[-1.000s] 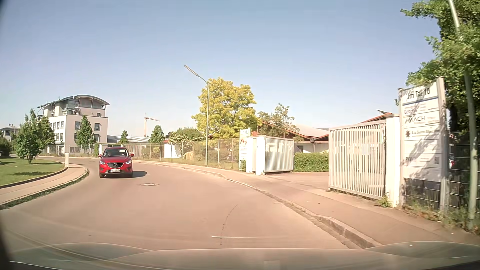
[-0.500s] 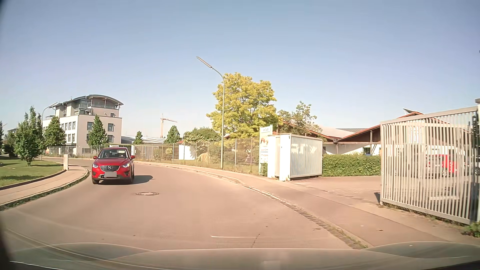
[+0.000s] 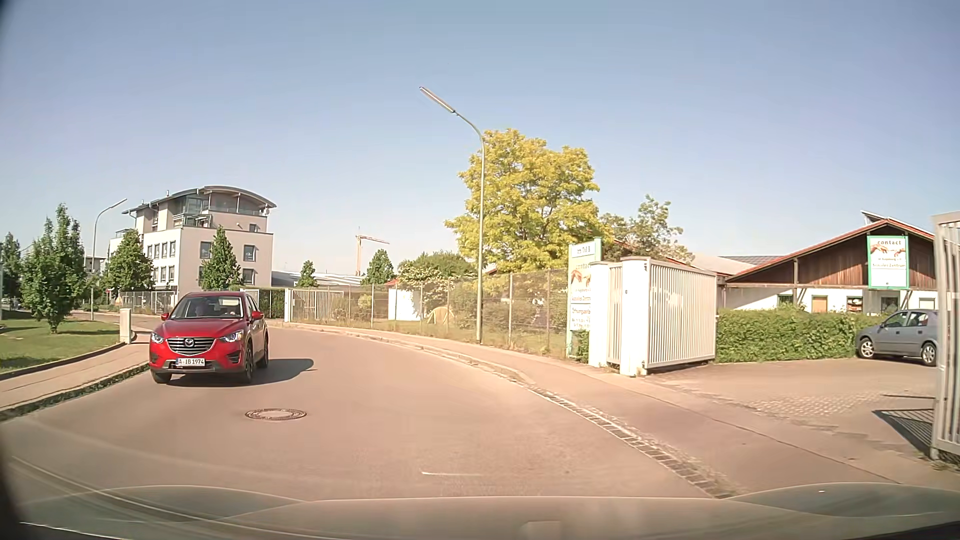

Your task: Follow the waypoints while adhering to traffic rules and regulations

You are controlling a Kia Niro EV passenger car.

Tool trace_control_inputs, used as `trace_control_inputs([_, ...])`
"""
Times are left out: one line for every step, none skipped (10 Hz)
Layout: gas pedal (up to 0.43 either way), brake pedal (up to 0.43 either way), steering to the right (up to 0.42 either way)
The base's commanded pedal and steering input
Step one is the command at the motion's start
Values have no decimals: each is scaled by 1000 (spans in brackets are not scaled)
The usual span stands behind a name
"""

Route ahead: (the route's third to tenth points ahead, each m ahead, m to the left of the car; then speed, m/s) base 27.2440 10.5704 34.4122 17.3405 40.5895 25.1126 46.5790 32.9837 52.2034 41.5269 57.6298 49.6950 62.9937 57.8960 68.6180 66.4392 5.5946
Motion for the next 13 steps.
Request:
trace_control_inputs([110, 0, -101])
trace_control_inputs([110, 0, -101])
trace_control_inputs([79, 0, -101])
trace_control_inputs([79, 0, -101])
trace_control_inputs([79, 0, -101])
trace_control_inputs([79, 0, -101])
trace_control_inputs([79, 0, -101])
trace_control_inputs([87, 0, -102])
trace_control_inputs([87, 0, -103])
trace_control_inputs([87, 0, -104])
trace_control_inputs([87, 0, -104])
trace_control_inputs([87, 0, -102])
trace_control_inputs([59, 0, -101])
